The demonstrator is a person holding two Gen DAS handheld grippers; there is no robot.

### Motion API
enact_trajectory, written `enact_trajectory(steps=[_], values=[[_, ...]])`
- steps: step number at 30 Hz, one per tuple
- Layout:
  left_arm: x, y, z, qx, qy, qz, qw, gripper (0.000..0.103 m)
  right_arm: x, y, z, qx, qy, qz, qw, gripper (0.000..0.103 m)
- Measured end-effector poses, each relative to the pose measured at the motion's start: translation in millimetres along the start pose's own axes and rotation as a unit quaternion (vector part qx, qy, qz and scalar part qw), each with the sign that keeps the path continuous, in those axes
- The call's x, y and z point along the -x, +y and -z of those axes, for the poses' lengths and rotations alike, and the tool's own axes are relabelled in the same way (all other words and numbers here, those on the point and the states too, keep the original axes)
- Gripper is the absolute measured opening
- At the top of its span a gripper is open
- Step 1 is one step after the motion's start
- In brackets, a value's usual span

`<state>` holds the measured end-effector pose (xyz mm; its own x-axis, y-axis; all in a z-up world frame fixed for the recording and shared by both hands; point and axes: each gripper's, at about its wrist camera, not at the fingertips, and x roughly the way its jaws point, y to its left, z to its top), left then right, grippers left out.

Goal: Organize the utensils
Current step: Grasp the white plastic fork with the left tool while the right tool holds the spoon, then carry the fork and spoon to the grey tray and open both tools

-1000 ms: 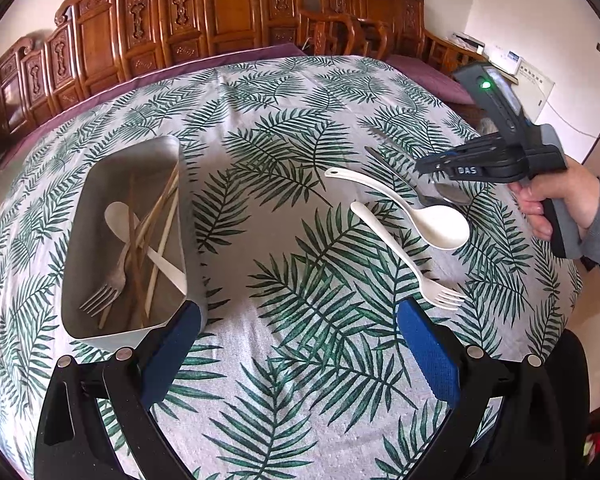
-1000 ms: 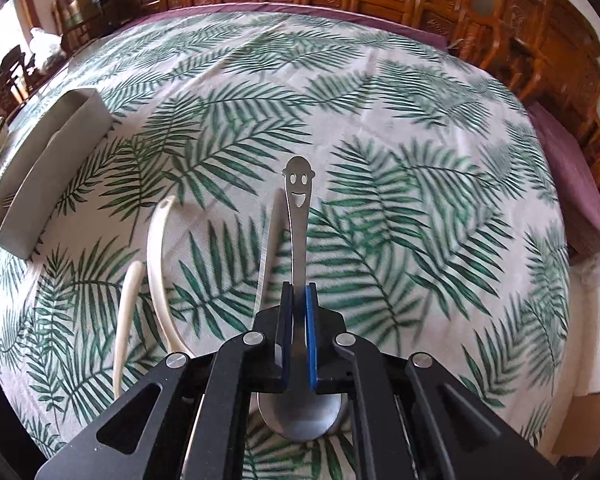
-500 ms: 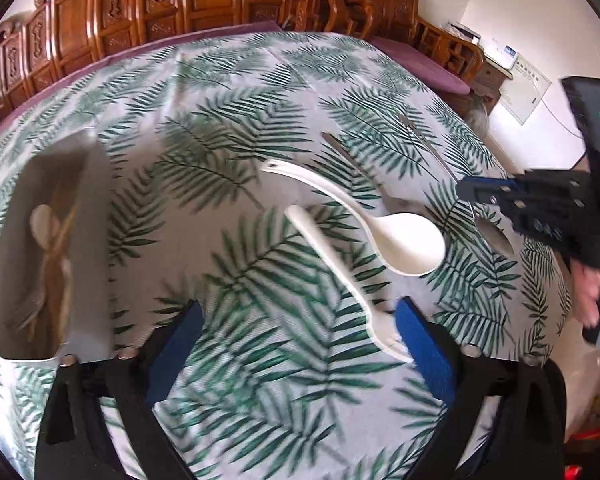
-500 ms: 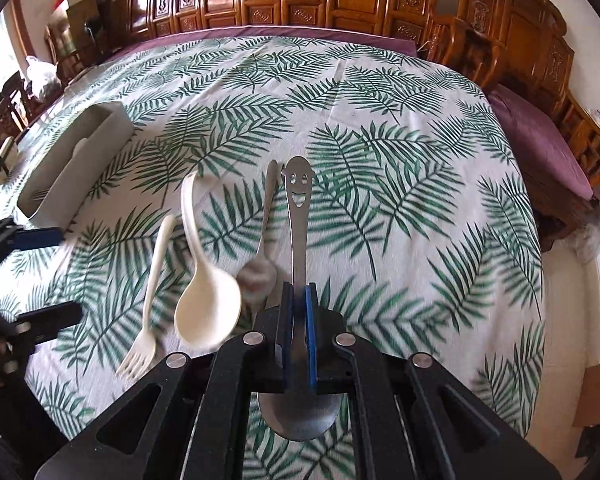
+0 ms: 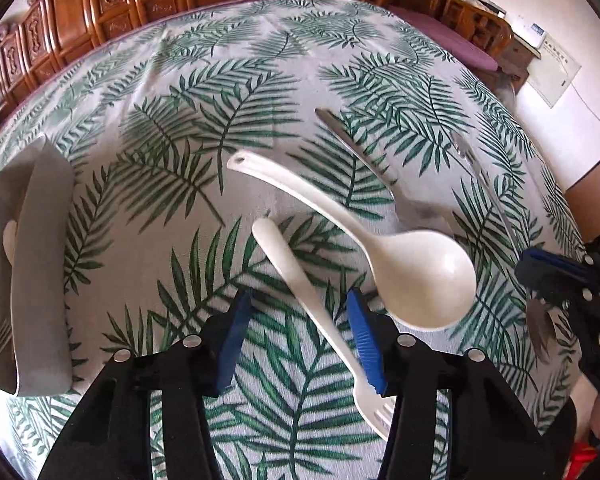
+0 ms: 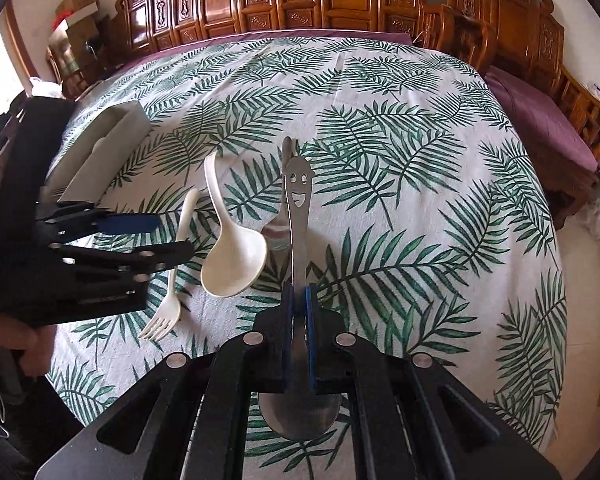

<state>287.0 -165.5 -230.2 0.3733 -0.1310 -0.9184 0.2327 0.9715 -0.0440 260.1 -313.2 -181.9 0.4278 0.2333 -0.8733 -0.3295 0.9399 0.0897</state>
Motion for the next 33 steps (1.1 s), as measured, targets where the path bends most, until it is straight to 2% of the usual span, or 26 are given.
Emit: enact_trajectory(steps=[2,3,4,5,12,33], values=[[-1,-1,-1,-0.005,-0.002,-0.017,0.9998,0.032,1,1,1,0.001,-0.001,-0.002,1.000,0.007],[0,-1,-1,-0.006,-0.003,-0.018,0.9998,0.019,2,2,1,0.001,-0.002,-0.003,1.000,0.007],[0,1,-1,-0.008,-0.004,-0.017,0.9998,0.011,3,3,1,0.001,-0.002,-0.003,1.000,0.007],[2,2,-1,-0.008,-0.002,-0.011,0.9999,0.009,3,4,1,0.001,-0.002,-0.003,1.000,0.007],[15,20,6,-0.008,-0.009,0.000,0.9999,0.008,7,18,0,0.005,-0.003,-0.009,1.000,0.007],[103,105,5,0.021,-0.095,-0.012,0.9952,0.009,16,95,-46,0.043,-0.026,-0.033,0.998,0.007]])
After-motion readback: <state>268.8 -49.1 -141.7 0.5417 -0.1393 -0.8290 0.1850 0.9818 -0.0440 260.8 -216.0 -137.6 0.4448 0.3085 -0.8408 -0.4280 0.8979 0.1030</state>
